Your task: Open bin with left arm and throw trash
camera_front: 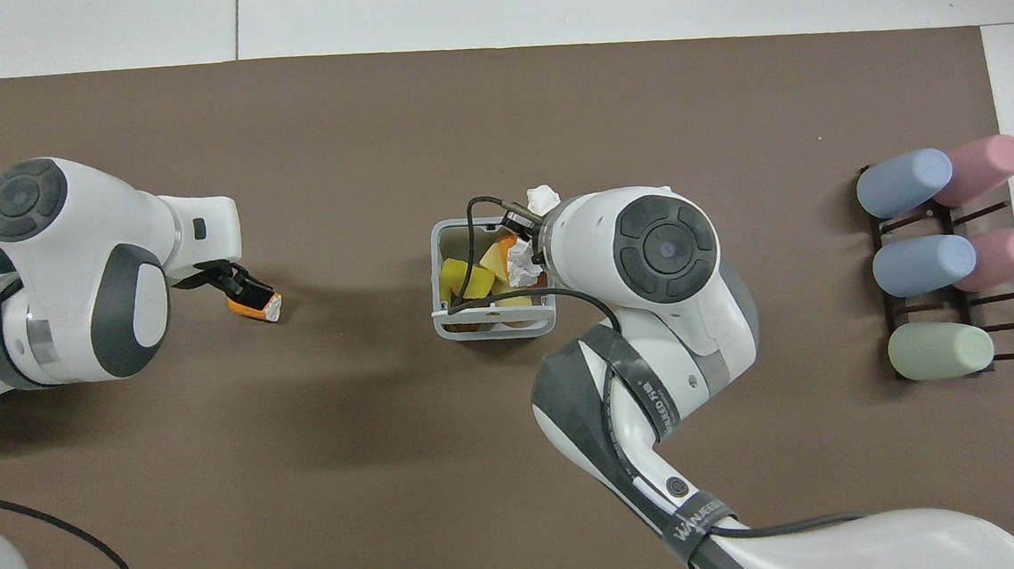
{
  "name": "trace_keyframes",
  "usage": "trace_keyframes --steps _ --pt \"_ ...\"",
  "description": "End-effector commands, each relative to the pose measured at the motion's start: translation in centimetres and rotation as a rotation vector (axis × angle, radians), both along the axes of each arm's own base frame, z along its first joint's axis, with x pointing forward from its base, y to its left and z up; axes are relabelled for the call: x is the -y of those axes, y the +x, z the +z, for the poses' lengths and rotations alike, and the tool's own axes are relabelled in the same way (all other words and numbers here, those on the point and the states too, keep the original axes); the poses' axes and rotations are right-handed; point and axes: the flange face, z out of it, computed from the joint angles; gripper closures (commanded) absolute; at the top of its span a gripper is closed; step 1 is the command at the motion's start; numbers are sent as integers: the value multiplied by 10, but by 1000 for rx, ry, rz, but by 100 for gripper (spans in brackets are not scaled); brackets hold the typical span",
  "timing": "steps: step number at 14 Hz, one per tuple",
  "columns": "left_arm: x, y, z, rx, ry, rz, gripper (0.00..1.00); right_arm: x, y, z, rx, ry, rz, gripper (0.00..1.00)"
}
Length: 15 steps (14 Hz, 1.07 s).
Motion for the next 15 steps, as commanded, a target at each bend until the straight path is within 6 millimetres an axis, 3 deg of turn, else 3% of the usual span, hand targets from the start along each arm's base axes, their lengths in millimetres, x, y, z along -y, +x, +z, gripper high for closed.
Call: trace_keyframes --steps 1,2,3,5,8,10,11,15 --pt "-1 -7 -10 19 26 -106 0 -14 -3 -1 -8 6 -4 90" --pt "-1 -10 -16 23 25 -112 0 -18 -6 -3 -16 4 1 75" --pt "-1 -14 -24 30 23 -115 0 -19 -9 -3 -31 0 -5 48" --pt "6 -16 -28 39 21 -128 0 -25 -15 1 -56 -7 -25 35" --pt "11 -22 -35 36 20 -138 0 -20 -6 23 -77 -24 -35 0" --pt "23 -28 -38 29 20 -154 0 -8 3 26 -61 -39 -26 0" --pt "24 -28 -37 30 20 -151 4 8 12 27 -51 -51 2 0" --pt "30 -32 -37 15 22 -101 29 67 29 3 -63 -132 173 0"
